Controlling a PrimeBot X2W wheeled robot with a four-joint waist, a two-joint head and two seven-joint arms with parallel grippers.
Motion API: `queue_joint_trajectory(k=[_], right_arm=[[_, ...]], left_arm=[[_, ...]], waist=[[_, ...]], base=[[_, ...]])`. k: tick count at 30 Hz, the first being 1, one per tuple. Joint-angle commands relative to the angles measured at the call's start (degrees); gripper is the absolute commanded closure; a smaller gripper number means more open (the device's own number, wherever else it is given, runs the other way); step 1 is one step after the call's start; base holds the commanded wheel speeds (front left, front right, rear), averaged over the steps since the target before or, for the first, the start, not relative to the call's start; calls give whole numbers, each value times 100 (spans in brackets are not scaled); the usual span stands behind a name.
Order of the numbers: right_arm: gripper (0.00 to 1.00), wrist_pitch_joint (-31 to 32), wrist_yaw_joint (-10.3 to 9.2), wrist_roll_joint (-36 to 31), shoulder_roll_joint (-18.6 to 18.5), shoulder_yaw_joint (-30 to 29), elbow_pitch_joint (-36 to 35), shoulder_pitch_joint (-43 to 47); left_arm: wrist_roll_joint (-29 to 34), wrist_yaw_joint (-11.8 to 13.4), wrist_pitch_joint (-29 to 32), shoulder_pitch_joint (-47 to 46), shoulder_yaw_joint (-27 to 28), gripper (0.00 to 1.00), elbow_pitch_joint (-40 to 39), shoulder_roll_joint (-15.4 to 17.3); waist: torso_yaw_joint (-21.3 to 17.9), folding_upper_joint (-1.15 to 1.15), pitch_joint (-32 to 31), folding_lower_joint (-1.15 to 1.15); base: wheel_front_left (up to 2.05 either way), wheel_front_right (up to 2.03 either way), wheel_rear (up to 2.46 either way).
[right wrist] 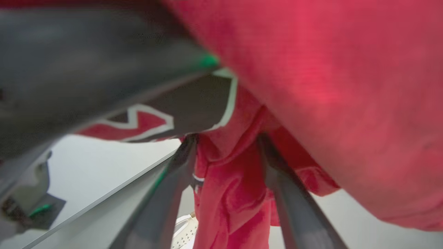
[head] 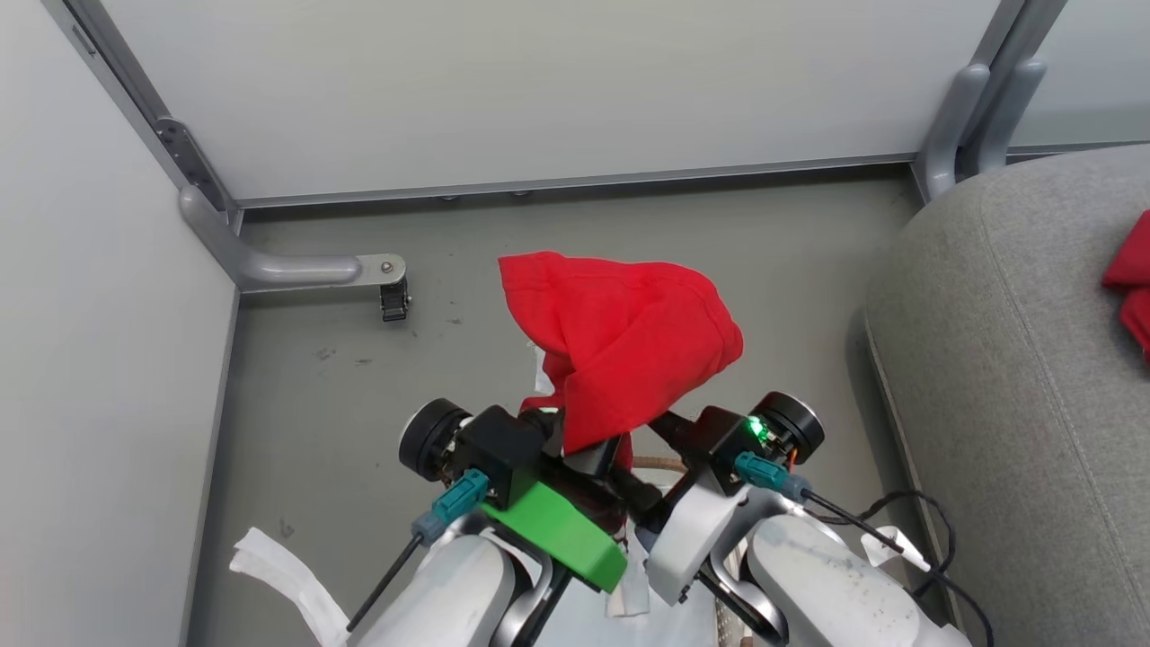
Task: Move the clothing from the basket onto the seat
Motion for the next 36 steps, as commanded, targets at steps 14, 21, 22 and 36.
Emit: queue_joint_trajectory(k=[14,21,22,36], right_arm=[[100,-11,-7,139,-17,-559,-271,392],[100,-11,-7,-32,-15,-1039,-666,802],[100,-11,-7,-33,-12,-1084,-704,839],[100,-11,-7,-73,-13,-1540,-1161,1320]], left_arm=[[124,15,-4,144,481,0,76,9],[383,-7,-4,288,760,0,181,9],[364,-8,-4,316,803,0,180,12],[389,-18,-4,424,898,0,361,64]], waist=[[-423,0,36,0],[-1214,0,76,0],[-1336,0,91,0],[-2972,0,273,0]], base=[[0,0,0],[0,0,0],[0,0,0],[0,0,0]])
